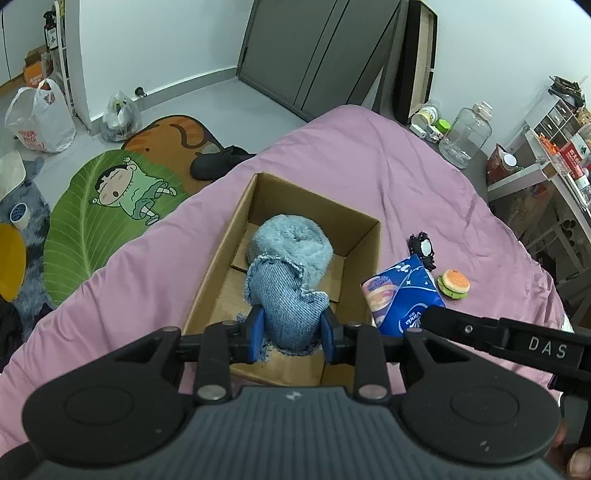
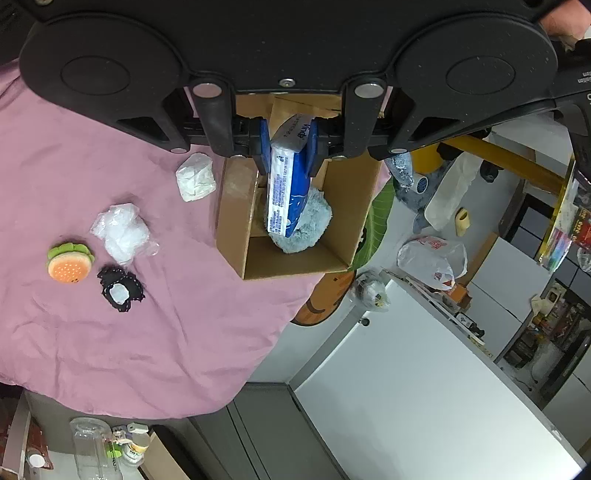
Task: Organize soft objects
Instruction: 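Carry the denim cloth and tissue pack with both grippers over the box, then open both grippers to drop the denim cloth and tissue pack into the box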
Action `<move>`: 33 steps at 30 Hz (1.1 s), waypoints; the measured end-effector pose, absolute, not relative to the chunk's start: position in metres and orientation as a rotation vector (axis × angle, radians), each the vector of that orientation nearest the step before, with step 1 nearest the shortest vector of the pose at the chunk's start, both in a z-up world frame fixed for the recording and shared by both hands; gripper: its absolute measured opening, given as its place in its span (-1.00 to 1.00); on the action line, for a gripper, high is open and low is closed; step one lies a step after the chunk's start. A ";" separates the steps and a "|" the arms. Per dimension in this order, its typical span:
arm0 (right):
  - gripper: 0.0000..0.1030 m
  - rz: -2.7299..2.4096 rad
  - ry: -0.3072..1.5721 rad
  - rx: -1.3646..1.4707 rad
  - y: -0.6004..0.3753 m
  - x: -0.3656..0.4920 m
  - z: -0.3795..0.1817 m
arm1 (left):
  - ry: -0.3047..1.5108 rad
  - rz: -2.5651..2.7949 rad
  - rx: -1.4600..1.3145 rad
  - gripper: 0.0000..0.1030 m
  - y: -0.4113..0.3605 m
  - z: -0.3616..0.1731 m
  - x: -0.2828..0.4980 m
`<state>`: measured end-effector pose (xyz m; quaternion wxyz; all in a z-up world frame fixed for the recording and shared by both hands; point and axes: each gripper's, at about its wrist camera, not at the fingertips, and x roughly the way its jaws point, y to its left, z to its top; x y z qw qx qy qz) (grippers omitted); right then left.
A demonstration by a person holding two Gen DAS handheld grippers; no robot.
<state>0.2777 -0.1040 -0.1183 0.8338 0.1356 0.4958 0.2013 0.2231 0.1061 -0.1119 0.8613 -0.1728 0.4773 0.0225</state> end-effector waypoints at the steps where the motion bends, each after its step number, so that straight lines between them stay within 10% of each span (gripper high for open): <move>1: -0.62 0.424 1.054 0.287 -0.102 0.279 -0.120 | 1.005 0.047 -0.365 -0.41 0.108 -0.113 0.225; 33: -0.62 0.368 1.060 0.234 -0.074 0.344 -0.137 | 1.150 0.110 -0.387 -0.10 0.118 -0.159 0.284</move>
